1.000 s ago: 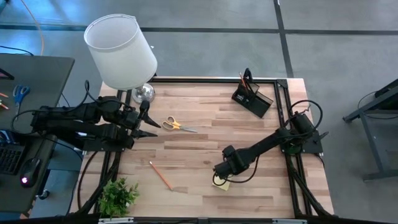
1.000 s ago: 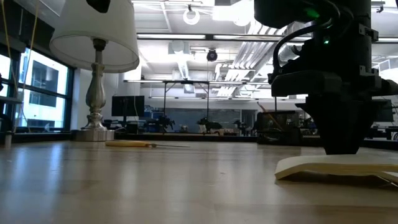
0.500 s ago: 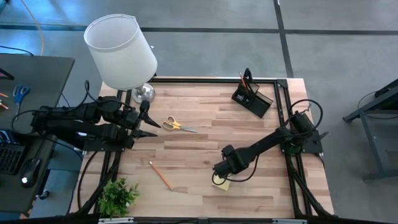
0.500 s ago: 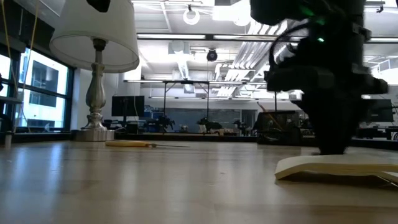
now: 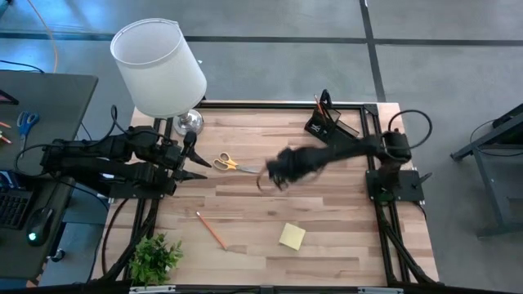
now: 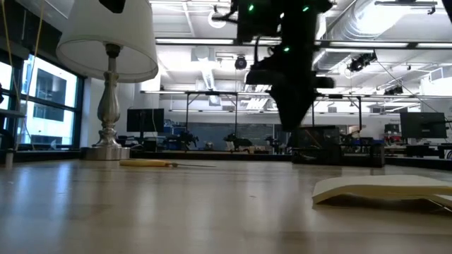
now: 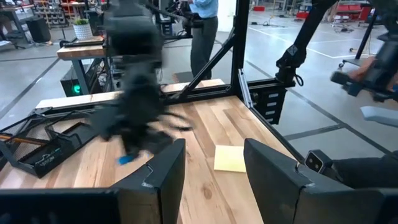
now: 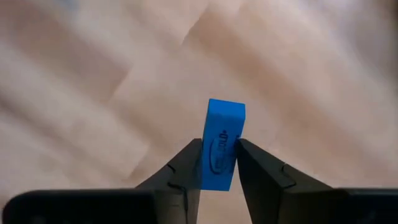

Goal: Pick and place office supplies into organizer
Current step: Put the blue eraser into the mesh desk organizer

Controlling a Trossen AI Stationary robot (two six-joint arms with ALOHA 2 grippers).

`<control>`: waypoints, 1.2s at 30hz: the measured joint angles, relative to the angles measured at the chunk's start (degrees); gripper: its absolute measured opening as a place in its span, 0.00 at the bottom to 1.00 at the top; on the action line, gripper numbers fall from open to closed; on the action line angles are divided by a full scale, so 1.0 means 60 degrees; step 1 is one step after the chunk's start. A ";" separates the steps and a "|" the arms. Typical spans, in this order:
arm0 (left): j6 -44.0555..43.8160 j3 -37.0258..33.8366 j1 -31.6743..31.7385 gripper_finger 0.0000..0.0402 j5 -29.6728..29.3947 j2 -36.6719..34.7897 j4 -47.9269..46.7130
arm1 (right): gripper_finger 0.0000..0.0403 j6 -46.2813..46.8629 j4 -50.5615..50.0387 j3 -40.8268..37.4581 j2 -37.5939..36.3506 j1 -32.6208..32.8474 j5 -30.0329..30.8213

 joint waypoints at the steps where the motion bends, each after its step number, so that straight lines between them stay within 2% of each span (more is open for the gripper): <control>1: 0.0008 0.0000 0.0000 0.38 0.0000 -0.0002 -0.0021 | 0.23 -0.0481 -0.0020 0.0128 0.0000 -0.0356 0.0091; 9: 0.0129 0.0000 0.0000 0.38 -0.0002 0.0000 -0.0375 | 0.22 -0.3624 -0.0481 0.0758 0.0000 -0.3205 0.0223; 17: 0.0292 0.0000 0.0000 0.38 -0.0111 0.0000 -0.0588 | 0.23 -0.5022 -0.1098 0.0747 0.0000 -0.5040 0.0713; 24: 0.0366 0.0000 0.0000 0.38 -0.0189 0.0000 -0.0584 | 0.23 -0.5693 -0.1101 0.0747 0.0000 -0.5620 0.0706; 31: 0.0368 0.0000 0.0000 0.38 -0.0437 0.0000 -0.0588 | 0.25 -0.5865 -0.1149 0.0747 0.0000 -0.5723 0.0743; 36: 0.0368 0.0000 0.0000 0.38 -0.0435 0.0000 -0.0588 | 0.25 -0.5865 -0.1201 0.0743 0.0000 -0.5723 0.1139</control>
